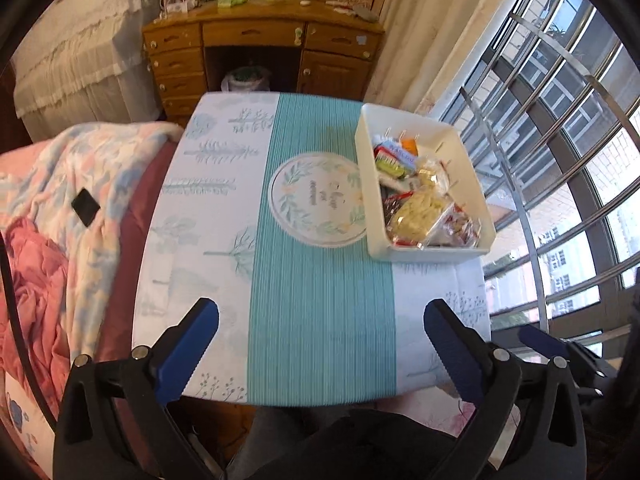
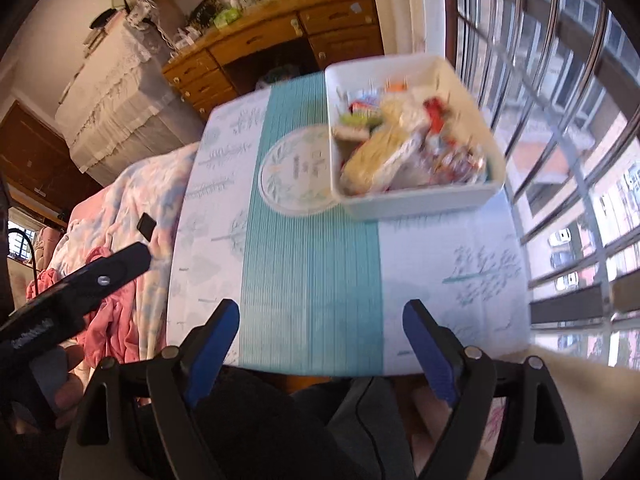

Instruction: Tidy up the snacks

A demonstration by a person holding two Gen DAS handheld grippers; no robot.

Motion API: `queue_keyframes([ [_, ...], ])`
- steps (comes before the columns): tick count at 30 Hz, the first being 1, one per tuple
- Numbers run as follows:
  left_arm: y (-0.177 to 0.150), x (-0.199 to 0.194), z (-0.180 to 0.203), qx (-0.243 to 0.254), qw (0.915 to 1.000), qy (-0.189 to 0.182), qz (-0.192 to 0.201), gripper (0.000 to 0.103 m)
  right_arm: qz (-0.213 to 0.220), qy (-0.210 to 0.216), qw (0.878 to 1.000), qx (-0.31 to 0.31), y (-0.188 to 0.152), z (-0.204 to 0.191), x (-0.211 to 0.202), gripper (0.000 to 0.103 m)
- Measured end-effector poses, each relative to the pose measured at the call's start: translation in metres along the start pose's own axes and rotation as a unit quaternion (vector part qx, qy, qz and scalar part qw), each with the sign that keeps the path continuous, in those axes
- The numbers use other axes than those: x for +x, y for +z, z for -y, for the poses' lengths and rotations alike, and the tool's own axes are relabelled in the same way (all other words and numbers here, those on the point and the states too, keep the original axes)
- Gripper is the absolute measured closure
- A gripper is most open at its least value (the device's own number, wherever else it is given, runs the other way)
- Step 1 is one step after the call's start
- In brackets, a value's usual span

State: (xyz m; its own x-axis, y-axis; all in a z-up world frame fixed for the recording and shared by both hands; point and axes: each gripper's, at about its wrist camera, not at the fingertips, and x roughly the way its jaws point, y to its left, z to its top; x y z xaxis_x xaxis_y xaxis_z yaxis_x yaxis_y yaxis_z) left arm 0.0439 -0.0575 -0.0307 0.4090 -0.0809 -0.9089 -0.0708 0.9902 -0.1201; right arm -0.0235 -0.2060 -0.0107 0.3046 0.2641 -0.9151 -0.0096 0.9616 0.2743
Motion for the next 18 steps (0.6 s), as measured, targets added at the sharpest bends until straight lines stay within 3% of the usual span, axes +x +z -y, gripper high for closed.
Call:
queue_keyframes([
  [2,0.002,0.000,0.012,-0.003,0.9998,0.012,0.013,0.001,0.013,0.002,1.000,-0.020,0.005,0.003,-0.008,0.009],
  [18,-0.017,0.021,0.049,-0.036,0.9984,0.044,-0.006,0.001,0.029,-0.008,0.999,-0.029,0.008,0.037,-0.017,0.002],
])
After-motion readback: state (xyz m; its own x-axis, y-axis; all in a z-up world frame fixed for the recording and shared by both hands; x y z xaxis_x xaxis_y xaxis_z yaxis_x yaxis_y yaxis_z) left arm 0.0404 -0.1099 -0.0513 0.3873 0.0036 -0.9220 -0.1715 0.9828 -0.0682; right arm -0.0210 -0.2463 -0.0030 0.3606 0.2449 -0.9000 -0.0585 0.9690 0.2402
